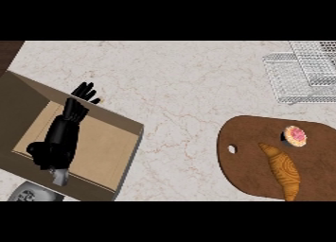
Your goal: Pick the cupcake from the cutting board and place it in the tiered basket
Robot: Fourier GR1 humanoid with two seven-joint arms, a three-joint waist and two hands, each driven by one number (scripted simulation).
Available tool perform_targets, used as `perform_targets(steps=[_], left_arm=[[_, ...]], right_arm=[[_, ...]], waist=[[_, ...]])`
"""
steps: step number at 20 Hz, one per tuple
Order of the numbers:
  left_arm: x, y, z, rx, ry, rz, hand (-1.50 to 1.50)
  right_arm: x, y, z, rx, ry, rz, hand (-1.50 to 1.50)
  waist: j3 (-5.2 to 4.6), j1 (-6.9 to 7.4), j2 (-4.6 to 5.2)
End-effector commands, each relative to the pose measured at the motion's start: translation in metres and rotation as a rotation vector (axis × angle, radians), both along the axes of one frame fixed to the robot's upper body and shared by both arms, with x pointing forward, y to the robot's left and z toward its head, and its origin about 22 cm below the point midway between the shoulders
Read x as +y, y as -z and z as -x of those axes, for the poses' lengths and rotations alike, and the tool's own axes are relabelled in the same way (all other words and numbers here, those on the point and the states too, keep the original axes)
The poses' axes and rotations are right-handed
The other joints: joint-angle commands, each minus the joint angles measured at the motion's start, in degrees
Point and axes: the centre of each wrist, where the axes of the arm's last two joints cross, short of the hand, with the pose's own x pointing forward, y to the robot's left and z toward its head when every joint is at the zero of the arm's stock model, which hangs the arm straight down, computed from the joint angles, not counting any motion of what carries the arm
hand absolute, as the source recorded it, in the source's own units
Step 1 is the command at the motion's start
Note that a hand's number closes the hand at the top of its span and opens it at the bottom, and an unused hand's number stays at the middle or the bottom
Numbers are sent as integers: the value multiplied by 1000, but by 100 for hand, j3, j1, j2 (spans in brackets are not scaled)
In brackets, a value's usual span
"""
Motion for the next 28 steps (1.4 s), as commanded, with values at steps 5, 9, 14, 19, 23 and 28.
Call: perform_targets(steps=[5, 9, 14, 19, 23, 28], left_arm=[[-25, 1, -7, 12, 18, 20, 0], [-27, 16, -2, 22, 9, 14, 0], [-27, 0, -7, 16, 6, -2, 0], [-26, 5, -2, 6, -3, 11, 0], [-23, 8, -15, 20, 21, 25, 0], [-20, 3, -13, 17, 14, 11, 0]], right_arm=[[39, 0, 8, -46, -83, 321, -150], [49, 21, 14, -46, -113, 339, -150], [66, 26, 17, -21, -115, 455, -150], [74, 34, 21, 0, -102, 537, -150], [72, 39, 15, 12, -79, 568, -150], [67, 54, 17, -46, -38, 608, -150]], waist=[[-34, 102, 43], [-33, 64, 36], [-34, 79, 22], [-36, 86, 9], [-37, 68, 41], [-23, 74, 31]])
